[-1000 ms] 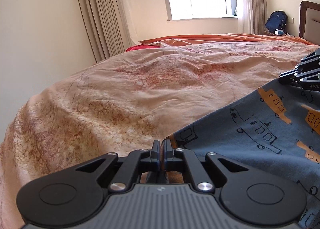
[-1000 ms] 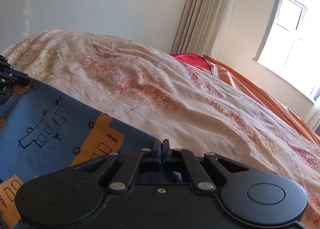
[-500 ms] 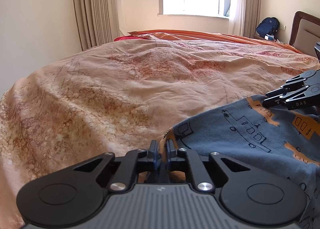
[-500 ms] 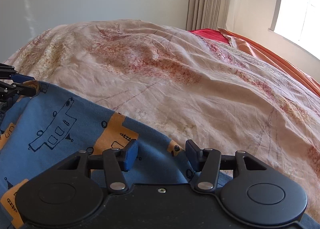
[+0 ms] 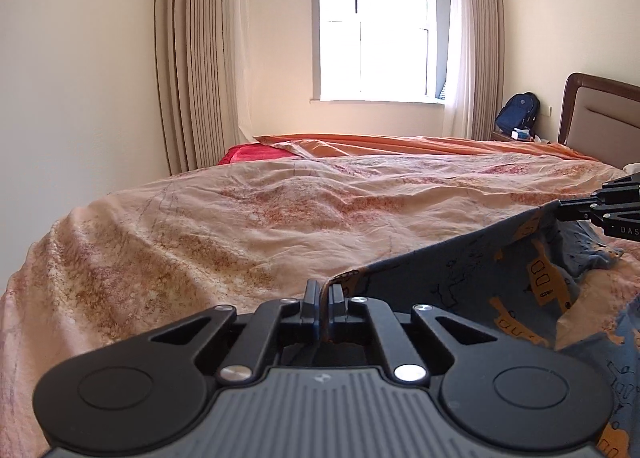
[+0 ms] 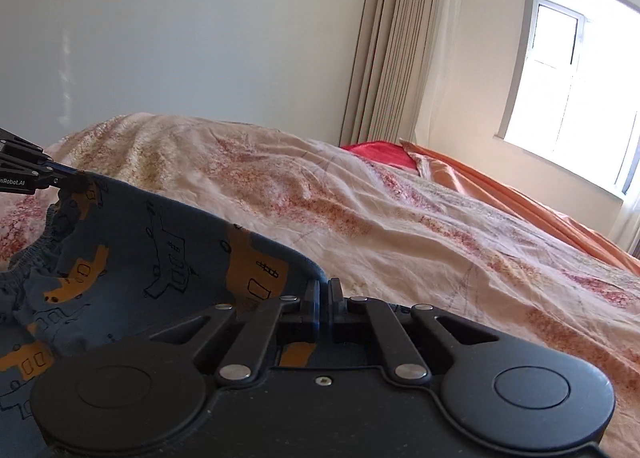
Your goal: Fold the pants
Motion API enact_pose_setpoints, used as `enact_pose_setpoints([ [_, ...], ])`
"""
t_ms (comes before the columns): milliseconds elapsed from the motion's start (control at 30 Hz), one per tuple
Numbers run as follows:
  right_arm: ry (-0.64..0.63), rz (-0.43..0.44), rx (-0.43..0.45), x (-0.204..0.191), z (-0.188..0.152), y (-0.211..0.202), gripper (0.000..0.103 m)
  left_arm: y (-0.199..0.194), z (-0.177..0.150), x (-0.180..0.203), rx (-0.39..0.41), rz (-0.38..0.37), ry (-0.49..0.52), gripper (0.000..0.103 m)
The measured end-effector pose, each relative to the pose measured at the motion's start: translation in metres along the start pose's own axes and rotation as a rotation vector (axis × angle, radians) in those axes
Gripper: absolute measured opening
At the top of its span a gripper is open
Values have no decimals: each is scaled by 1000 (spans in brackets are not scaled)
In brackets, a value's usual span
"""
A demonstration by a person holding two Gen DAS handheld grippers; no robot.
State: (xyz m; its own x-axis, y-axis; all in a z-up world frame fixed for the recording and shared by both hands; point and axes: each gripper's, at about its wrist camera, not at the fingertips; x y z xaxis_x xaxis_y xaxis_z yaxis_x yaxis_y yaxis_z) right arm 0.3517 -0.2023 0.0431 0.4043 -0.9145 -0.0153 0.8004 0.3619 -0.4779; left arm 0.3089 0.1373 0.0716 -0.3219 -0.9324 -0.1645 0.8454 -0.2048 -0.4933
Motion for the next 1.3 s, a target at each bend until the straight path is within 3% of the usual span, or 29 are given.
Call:
enact_pose_setpoints([
  [267,-41,-19,70,-34,-41,-115,0,-83,-23,41,59,-34,71,1],
  [467,-99,-32,35,-60,-86,-166,0,-119,-63,69,51,-62,107,1],
  [733,-250,-57,-69,-95,-137,-183,0,-124,-116,91,-5,-68,133,1],
  [1300,-336,-39,-162,-115,-168,-197,0,-130,-141,101,-31,-73,168,1],
])
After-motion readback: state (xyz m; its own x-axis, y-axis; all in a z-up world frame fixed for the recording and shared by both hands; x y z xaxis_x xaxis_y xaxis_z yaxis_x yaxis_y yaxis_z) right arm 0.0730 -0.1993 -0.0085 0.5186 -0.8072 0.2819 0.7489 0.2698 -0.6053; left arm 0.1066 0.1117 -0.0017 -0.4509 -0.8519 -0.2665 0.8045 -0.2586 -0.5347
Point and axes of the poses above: each gripper's, at about its wrist camera, not at the fingertips, and y roughly the way its jaws point, x to its right, z to its top, and after that the axes turned 9 degrees about y, right-handed
